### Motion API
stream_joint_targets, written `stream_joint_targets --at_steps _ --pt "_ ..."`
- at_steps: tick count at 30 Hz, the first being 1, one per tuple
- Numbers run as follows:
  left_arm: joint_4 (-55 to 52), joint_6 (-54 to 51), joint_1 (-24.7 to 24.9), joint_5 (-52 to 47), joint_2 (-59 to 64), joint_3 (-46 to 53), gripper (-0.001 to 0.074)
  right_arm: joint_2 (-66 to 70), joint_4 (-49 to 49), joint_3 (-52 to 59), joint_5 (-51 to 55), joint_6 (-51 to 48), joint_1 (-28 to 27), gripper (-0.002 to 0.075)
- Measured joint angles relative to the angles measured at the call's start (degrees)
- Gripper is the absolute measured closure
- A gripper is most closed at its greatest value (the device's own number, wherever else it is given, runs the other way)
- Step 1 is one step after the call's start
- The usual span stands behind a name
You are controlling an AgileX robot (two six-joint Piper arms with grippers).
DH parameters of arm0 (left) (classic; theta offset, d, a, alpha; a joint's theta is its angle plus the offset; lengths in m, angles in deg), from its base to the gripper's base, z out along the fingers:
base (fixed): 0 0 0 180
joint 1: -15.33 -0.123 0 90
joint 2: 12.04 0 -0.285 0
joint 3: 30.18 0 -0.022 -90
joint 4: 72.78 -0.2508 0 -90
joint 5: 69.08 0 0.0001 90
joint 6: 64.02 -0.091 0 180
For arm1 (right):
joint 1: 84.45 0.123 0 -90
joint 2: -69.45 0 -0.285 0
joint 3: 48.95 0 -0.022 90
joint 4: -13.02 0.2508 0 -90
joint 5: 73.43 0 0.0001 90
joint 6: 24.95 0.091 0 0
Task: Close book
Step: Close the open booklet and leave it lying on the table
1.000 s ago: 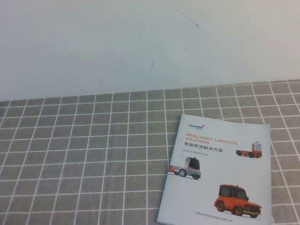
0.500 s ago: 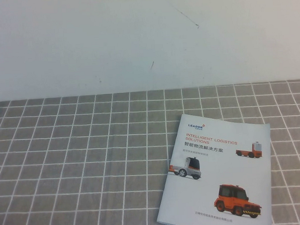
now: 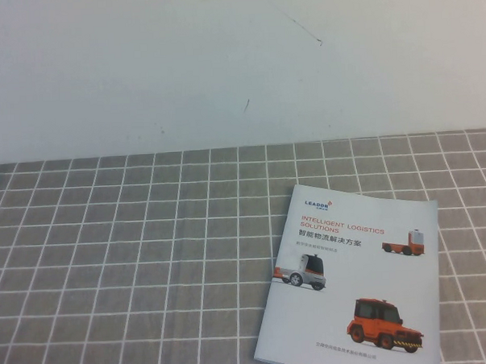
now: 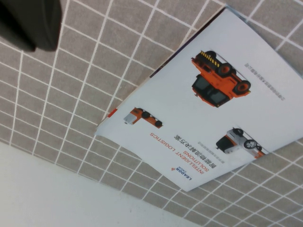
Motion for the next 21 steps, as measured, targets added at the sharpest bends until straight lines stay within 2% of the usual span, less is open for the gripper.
stream_joint_targets --at_steps 7,14,21 --pt "-0.10 0.13 0.00 -0.09 0.00 0.00 0.0738 -1.19 -0.12 3.29 -1.77 0.00 -0.93 0.0729" --pt "-0.20 0.13 0.00 -0.09 0.00 0.00 0.0738 -7.49 -3.96 12.84 -9.20 3.63 -8.05 0.0729" --pt "-0.20 0.13 0.00 -0.09 0.00 0.00 0.0738 -13.49 -11.05 22.46 -17.52 13.93 -13.19 0.0729"
